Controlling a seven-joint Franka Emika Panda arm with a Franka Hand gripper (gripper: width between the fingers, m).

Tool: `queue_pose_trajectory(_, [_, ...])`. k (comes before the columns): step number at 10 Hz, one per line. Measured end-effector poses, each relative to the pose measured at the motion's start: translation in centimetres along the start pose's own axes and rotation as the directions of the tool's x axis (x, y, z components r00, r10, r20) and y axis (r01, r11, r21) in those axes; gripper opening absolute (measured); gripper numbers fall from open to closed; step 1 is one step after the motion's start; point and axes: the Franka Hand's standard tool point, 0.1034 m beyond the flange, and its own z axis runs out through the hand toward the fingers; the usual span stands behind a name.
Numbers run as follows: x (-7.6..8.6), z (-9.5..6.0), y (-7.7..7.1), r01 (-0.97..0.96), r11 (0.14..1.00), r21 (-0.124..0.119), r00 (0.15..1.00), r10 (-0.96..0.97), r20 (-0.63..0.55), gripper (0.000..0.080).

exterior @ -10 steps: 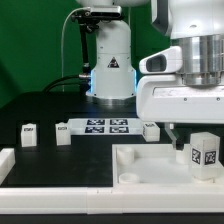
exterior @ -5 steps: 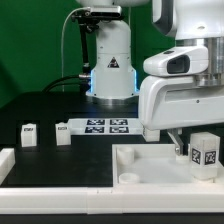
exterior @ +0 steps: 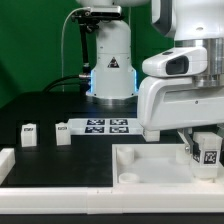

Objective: Assemble one leg

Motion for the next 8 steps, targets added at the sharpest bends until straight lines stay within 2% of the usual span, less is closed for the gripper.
queue_pose_trajectory(1, [0.06, -0.01, -0.03, -0.028, 1.000, 0.001, 1.000, 0.028, -0.006, 0.0292])
queue_pose_trajectory(2, [0.11, 0.05, -0.06, -0.189, 0.982, 0.006, 0.981, 0.189, -0.029, 0.0292])
queue_pose_trajectory(3, [0.15, 0.09, -0.11, -0.385, 0.923, 0.011, 0.922, 0.385, -0.043, 0.0292])
queue_pose_trajectory(6, [0.26, 0.21, -0.06, -0.710, 0.704, 0.031, 0.702, 0.711, -0.044, 0.0294])
queue_pose_trajectory(7, [0.32, 0.24, -0.02, -0.811, 0.584, 0.044, 0.582, 0.812, -0.036, 0.0294])
queue_pose_trajectory(8, [0.35, 0.24, -0.02, -0.870, 0.490, 0.047, 0.489, 0.872, -0.036, 0.0294])
